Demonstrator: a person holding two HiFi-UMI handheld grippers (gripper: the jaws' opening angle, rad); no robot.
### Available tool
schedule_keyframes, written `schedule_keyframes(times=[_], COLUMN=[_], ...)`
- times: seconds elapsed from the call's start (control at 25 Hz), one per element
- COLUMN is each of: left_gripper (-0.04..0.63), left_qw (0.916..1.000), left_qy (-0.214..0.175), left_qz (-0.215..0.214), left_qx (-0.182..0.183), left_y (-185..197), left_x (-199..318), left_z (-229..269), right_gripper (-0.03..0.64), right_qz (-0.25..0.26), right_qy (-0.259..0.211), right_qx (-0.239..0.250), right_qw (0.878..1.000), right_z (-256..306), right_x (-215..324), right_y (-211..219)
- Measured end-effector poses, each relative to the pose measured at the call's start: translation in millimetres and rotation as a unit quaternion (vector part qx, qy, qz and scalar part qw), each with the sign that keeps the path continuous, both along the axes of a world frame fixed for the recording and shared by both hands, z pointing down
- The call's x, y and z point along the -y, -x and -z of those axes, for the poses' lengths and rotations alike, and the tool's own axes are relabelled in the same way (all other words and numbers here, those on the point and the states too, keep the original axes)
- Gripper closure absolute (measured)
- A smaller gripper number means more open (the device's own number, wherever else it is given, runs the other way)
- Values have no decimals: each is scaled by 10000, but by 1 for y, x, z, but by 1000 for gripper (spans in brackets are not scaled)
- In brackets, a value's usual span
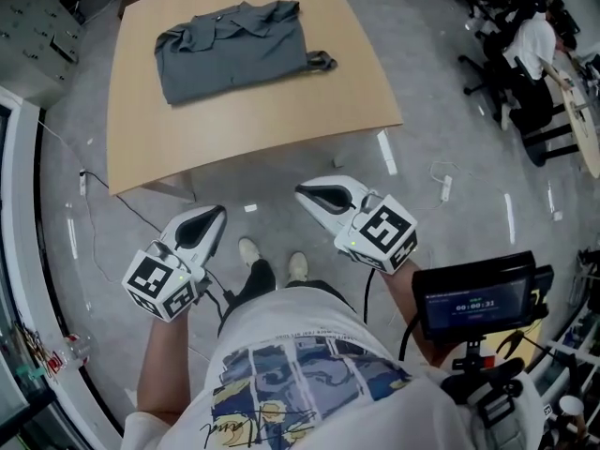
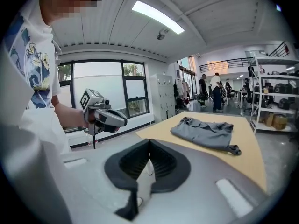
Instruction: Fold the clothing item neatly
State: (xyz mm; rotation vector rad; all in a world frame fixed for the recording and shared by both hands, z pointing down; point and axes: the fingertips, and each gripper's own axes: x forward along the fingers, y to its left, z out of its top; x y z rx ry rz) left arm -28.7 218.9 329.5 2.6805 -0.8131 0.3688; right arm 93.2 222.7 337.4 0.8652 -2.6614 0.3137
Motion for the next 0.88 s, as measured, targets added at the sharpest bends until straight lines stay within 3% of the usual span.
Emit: schedule_keyframes(times=[0.88], left_gripper=[589], left_qw=[9995], left_qy=[-32], left_qz=[-236], left_qx=[202], left_y=[-32], left_x=[1], left_z=[-2], right_gripper=[614], right_qz=[156], right_qy=[-71], right_qx=[-17], right_qw=[9999], right_z=[0], right_x=[-6], right_y=[-14])
